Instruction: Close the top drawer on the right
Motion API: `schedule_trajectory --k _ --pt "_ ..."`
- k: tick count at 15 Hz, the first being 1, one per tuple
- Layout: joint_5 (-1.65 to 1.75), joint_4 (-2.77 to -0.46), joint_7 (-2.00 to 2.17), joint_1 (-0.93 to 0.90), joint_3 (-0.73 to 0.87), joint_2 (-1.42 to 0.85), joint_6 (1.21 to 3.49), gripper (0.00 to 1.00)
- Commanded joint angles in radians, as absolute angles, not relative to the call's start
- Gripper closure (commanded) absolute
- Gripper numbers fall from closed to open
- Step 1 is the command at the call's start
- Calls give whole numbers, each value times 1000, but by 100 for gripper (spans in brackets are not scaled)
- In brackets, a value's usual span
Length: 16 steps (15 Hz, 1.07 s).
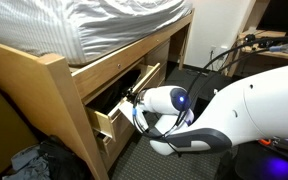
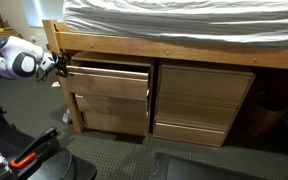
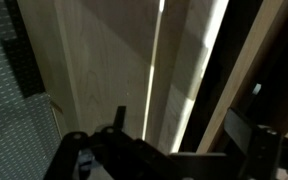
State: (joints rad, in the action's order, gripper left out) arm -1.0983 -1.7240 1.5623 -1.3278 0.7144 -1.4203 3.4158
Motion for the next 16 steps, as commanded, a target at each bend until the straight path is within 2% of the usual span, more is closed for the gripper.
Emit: schedule_trajectory --k 1,3,7,9,10,16 --pt "-989 -1763 1493 -1251 646 -1273 3354 0" --pt "-935 -1775 1473 -1219 617 -1224 3328 0" --pt "-858 -1810 1351 -1087 462 -1072 3341 0" --pt "-827 -1859 1335 -1068 441 -1026 3312 0" --pt "-866 -1779 1388 -1113 497 -1129 3343 0" --pt "-807 -1850 1312 -1041 415 -1015 3316 0"
